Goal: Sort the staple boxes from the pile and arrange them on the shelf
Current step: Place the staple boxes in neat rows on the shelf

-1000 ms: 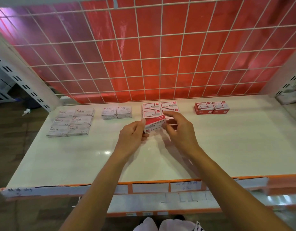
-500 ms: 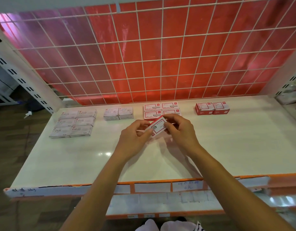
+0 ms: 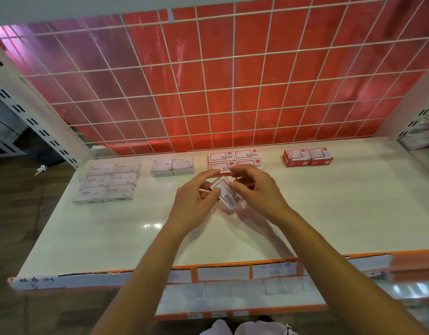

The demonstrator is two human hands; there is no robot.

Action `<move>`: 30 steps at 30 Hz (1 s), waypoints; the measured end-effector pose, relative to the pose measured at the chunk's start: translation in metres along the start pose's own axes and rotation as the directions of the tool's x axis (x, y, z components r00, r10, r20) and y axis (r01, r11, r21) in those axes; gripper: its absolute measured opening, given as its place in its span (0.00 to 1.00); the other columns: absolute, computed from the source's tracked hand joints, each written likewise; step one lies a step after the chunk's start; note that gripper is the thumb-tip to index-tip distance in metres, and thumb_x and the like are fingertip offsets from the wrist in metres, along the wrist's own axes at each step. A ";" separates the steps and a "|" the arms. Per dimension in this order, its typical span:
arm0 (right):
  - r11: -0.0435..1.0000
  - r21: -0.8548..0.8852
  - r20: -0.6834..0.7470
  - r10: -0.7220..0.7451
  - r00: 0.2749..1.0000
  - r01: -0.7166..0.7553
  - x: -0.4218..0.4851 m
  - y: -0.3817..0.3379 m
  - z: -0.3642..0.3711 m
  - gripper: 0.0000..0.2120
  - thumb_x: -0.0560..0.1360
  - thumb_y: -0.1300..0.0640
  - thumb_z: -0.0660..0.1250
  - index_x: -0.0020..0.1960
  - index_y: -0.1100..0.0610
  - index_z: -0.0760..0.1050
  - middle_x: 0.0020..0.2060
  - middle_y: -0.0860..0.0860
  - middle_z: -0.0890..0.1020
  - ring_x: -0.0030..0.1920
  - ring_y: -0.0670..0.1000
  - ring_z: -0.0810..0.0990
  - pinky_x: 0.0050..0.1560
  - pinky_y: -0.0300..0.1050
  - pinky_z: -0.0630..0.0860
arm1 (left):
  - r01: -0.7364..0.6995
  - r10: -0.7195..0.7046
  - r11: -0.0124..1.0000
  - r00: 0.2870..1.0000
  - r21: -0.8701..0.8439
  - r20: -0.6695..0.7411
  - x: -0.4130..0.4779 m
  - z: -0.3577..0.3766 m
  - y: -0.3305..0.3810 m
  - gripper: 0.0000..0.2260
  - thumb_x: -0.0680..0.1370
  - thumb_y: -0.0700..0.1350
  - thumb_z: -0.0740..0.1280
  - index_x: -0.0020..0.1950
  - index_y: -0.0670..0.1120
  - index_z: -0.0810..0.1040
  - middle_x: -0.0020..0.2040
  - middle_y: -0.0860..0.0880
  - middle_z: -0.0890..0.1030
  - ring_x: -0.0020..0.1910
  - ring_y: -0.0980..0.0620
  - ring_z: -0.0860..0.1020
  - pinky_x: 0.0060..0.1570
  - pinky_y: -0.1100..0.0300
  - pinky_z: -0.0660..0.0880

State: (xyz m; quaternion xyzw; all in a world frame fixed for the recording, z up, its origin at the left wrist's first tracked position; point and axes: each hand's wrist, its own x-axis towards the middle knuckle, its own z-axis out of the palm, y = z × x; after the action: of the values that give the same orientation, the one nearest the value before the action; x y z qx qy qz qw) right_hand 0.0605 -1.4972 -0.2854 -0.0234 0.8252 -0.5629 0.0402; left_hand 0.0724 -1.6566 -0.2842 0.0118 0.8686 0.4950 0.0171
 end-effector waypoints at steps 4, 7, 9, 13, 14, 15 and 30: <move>0.991 -0.111 0.083 0.080 0.993 -0.071 -0.005 0.004 0.001 0.23 0.71 0.56 0.73 0.64 0.50 0.72 0.56 0.47 0.78 0.47 0.46 0.79 0.38 0.30 0.76 | 0.128 -0.160 0.945 0.983 -0.300 -0.084 0.001 -0.003 -0.004 0.17 0.79 0.40 0.66 0.62 0.59 0.73 0.51 0.52 0.82 0.47 0.53 0.82 0.45 0.57 0.82; 0.991 -0.111 0.006 0.082 0.997 -0.081 -0.005 0.003 0.004 0.21 0.72 0.60 0.71 0.64 0.53 0.72 0.56 0.50 0.80 0.41 0.43 0.78 0.32 0.26 0.74 | 0.154 -0.182 0.915 0.982 -0.374 -0.042 -0.002 -0.004 -0.005 0.18 0.78 0.40 0.66 0.64 0.59 0.72 0.48 0.56 0.82 0.47 0.55 0.82 0.45 0.61 0.81; 0.993 -0.096 -0.045 0.070 0.997 -0.074 -0.005 0.002 0.006 0.19 0.73 0.61 0.70 0.63 0.55 0.73 0.56 0.50 0.81 0.41 0.43 0.78 0.33 0.25 0.74 | 0.160 -0.174 0.919 0.985 -0.360 -0.008 -0.003 -0.004 -0.009 0.19 0.78 0.40 0.67 0.63 0.59 0.72 0.50 0.57 0.83 0.50 0.56 0.81 0.48 0.60 0.80; 0.988 -0.138 -0.103 0.050 0.993 -0.064 -0.006 0.004 0.009 0.16 0.74 0.60 0.69 0.61 0.55 0.76 0.56 0.49 0.81 0.46 0.42 0.77 0.39 0.25 0.72 | 0.130 -0.132 0.975 0.991 -0.178 0.002 -0.001 -0.007 -0.016 0.22 0.76 0.41 0.69 0.65 0.60 0.71 0.57 0.56 0.81 0.53 0.56 0.80 0.56 0.59 0.78; 0.988 -0.136 -0.114 0.053 0.992 -0.068 -0.006 0.004 0.010 0.15 0.75 0.60 0.69 0.61 0.55 0.76 0.56 0.49 0.81 0.48 0.43 0.78 0.43 0.27 0.73 | 0.104 -0.105 0.990 0.994 -0.090 -0.005 -0.001 -0.008 -0.016 0.22 0.77 0.42 0.69 0.67 0.59 0.71 0.57 0.57 0.80 0.51 0.58 0.79 0.55 0.66 0.76; 0.989 -0.131 -0.126 0.058 0.990 -0.074 -0.007 0.003 0.011 0.15 0.75 0.60 0.68 0.61 0.54 0.77 0.57 0.49 0.81 0.50 0.44 0.78 0.48 0.30 0.74 | 0.073 -0.073 0.997 0.997 0.020 -0.014 -0.001 -0.007 -0.016 0.21 0.77 0.43 0.69 0.68 0.57 0.71 0.56 0.58 0.79 0.49 0.60 0.77 0.51 0.72 0.72; 0.952 -0.276 -0.066 0.122 0.990 -0.136 -0.008 0.006 0.016 0.15 0.77 0.60 0.65 0.64 0.56 0.75 0.61 0.52 0.78 0.60 0.51 0.76 0.62 0.43 0.72 | 0.034 -0.014 0.876 0.999 0.482 -0.045 0.008 0.006 -0.021 0.17 0.78 0.49 0.67 0.67 0.52 0.73 0.57 0.48 0.79 0.53 0.50 0.76 0.51 0.61 0.73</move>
State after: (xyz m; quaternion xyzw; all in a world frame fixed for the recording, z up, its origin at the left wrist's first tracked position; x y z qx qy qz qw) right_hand 0.0699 -1.5091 -0.2962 0.0389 0.8969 -0.4373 0.0532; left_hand 0.0646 -1.6614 -0.3053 -0.0049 0.9648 0.2631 0.0024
